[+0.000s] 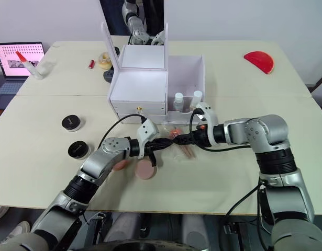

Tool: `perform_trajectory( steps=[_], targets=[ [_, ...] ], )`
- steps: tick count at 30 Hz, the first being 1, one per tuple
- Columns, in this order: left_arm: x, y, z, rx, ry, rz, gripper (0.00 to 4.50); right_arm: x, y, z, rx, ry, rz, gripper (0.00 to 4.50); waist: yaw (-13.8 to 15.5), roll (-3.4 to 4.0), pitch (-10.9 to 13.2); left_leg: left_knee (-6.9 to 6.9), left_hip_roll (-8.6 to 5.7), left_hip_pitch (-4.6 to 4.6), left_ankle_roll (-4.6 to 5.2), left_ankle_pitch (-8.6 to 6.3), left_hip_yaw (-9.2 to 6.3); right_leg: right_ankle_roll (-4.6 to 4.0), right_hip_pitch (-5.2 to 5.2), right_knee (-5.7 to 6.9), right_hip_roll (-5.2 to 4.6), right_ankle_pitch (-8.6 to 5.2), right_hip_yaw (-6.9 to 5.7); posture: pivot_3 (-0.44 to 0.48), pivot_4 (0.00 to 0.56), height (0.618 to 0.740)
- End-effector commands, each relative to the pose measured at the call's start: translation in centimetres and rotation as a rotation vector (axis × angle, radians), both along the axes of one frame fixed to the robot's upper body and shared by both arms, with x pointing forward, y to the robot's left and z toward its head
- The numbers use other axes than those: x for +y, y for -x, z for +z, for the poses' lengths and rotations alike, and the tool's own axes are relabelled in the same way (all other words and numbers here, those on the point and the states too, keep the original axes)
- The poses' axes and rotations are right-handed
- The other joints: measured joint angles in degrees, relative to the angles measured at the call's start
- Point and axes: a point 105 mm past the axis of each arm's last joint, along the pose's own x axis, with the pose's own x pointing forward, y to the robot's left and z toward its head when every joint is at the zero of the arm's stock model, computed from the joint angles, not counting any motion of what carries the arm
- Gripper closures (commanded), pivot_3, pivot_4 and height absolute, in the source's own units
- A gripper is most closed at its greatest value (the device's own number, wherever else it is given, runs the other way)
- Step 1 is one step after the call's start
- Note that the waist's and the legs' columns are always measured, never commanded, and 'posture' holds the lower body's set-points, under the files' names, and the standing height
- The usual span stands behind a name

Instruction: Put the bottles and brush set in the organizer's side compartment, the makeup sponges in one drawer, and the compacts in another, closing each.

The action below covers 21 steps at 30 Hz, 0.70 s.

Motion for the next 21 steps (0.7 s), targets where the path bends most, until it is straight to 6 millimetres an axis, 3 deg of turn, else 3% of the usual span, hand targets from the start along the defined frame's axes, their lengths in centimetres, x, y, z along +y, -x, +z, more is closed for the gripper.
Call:
perform_trajectory(
  steps=[1, 4, 5, 11, 12, 17, 20, 21],
  targets=[
    [-0.5, 0.1, 0.6, -0.04, 0.0, -0.025, 4.43, 0.7, 0.0, -0.5, 0.013, -0.002, 0.028, 0.0, 0.0, -0.01, 0.0, 0.01, 0.0, 0.0, 0.0, 0.0, 0.0, 0.0, 0.0, 0.0, 0.0, 0.0, 0.0, 0.0, 0.15, 0.74],
    [-0.5, 0.2, 0.6, -0.044, -0.004, -0.035, 4.5, 0.8, -0.3, -0.3, 0.012, -0.015, 0.027, 0.84, -0.1, -0.01, 0.0, 0.02, 0.0, 0.03, -0.01, 0.0, 0.0, 0.0, 0.02, 0.03, 0.0, 0.0, 0.0, 0.0, 0.15, 0.74],
    [-0.5, 0.2, 0.5, -0.044, -0.007, -0.038, 4.5, 0.7, -0.4, -0.1, 0.013, -0.02, 0.024, 1.49, -0.1, -0.01, 0.0, 0.02, 0.0, 0.03, -0.01, 0.01, 0.0, 0.01, 0.01, 0.04, 0.0, 0.0, 0.0, 0.0, 0.15, 0.74],
    [-0.3, 0.2, 0.4, -0.053, -0.02, -0.044, 4.5, 0.1, -0.5, 0.1, 0.015, -0.021, 0.016, 4.27, 0.0, 0.0, 0.0, 0.01, -0.01, 0.01, -0.02, 0.01, -0.01, 0.01, 0.0, 0.03, 0.0, 0.0, 0.0, 0.0, 0.15, 0.74],
    [-0.3, 0.2, 0.4, -0.054, -0.021, -0.045, 4.5, 0.0, -0.5, 0.1, 0.015, -0.021, 0.017, 4.47, 0.0, 0.0, 0.0, 0.02, -0.01, 0.02, -0.02, 0.01, -0.01, 0.01, 0.0, 0.04, 0.0, 0.0, 0.0, 0.0, 0.15, 0.74],
    [-0.3, 0.4, 0.7, -0.055, -0.007, -0.053, 4.5, -0.1, -0.4, 0.3, 0.009, -0.026, 0.016, 4.47, 0.0, 0.0, 0.0, 0.02, -0.01, 0.02, -0.03, 0.02, -0.01, 0.01, 0.0, 0.05, 0.0, 0.01, 0.0, 0.0, 0.15, 0.74],
    [0.1, 1.2, 2.6, -0.055, 0.072, -0.107, 4.5, -0.3, -0.2, 1.1, -0.016, -0.034, 0.013, 4.47, 0.0, 0.0, 0.0, 0.02, -0.01, 0.01, -0.03, 0.02, -0.02, 0.01, -0.01, 0.05, 0.0, 0.01, 0.0, 0.0, 0.15, 0.74],
    [0.4, 1.5, 3.3, -0.055, 0.096, -0.126, 4.25, -0.4, 0.0, 1.4, -0.026, -0.039, 0.015, 4.49, 0.0, 0.0, 0.0, 0.01, -0.01, -0.01, -0.03, 0.02, -0.02, 0.01, -0.03, 0.05, 0.0, 0.01, 0.0, 0.0, 0.15, 0.74]
  ],
)
